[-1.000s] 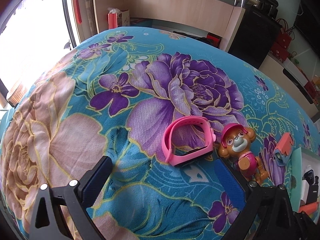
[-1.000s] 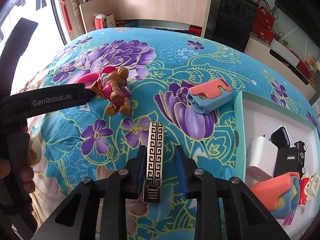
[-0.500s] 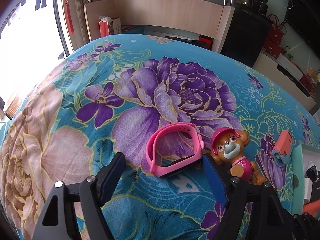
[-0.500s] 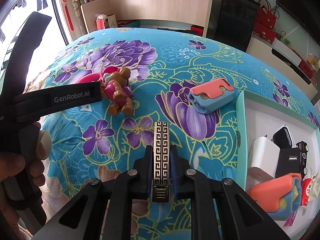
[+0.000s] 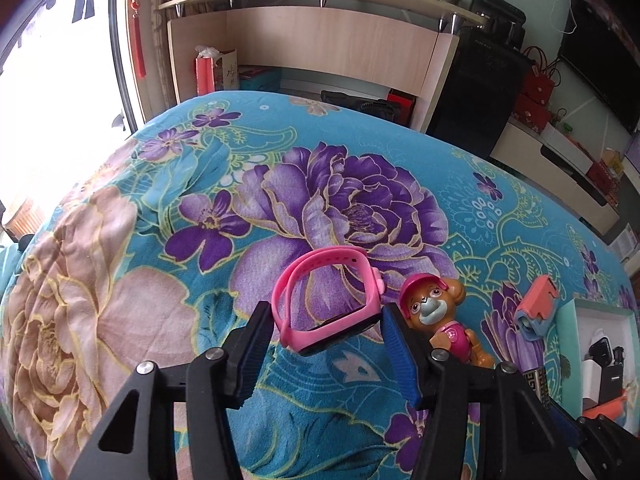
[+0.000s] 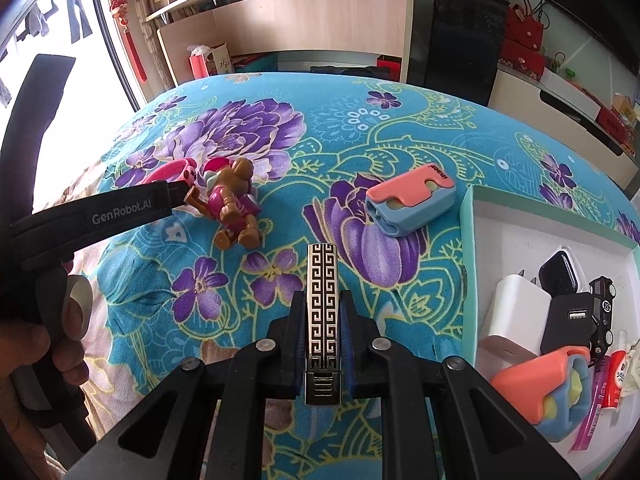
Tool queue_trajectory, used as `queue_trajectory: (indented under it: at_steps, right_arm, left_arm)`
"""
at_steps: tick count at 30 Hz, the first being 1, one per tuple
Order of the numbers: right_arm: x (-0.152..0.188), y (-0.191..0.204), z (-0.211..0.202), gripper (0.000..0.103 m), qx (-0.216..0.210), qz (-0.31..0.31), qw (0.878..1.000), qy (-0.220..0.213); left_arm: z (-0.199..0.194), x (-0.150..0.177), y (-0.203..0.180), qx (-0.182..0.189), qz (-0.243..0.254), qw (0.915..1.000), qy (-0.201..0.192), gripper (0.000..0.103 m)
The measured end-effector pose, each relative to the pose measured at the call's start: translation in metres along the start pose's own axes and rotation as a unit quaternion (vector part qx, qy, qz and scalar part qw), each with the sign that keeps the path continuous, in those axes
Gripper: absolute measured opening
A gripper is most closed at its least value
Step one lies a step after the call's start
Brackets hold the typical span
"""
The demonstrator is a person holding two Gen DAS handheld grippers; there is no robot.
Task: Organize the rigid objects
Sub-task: 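Carry the band and bar into the tray and open both tools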
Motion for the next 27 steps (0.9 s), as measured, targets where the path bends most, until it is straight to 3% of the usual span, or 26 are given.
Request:
queue_trajectory:
  at_steps: [7,15,27]
  right_arm:
    - [-0.013,-0.006,-0.025,0.015,-0.006,0.016,0.999,-0.043]
    - [-0.031,-0.031,-0.065,0.016,-0.008,0.052,0.994,-0.1]
    - [-0.04,-0.109,-0.112,0.016,0.033,0.134,0.978,-0.155]
  left_arm:
    - [-0.043,-0.013,-0.004,-0.001,0.001,0.9986,-0.054,0.058]
    - [-0.076,-0.027,-0.042,0.028,0.039,0.994,-0.099,0.058]
    - [-0.087,-0.025,-0.132,0.085,0.119,0.9831,-0.109,0.058]
Point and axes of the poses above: each gripper's, at about its wrist camera, not at the fingertips, and z roughly the way its jaws point, y to its left, x to its underside, the point moved 5 cm from there along z, roughly the way its jaws point, and after that the axes turned 13 degrees about z, right-handed, at the moved point
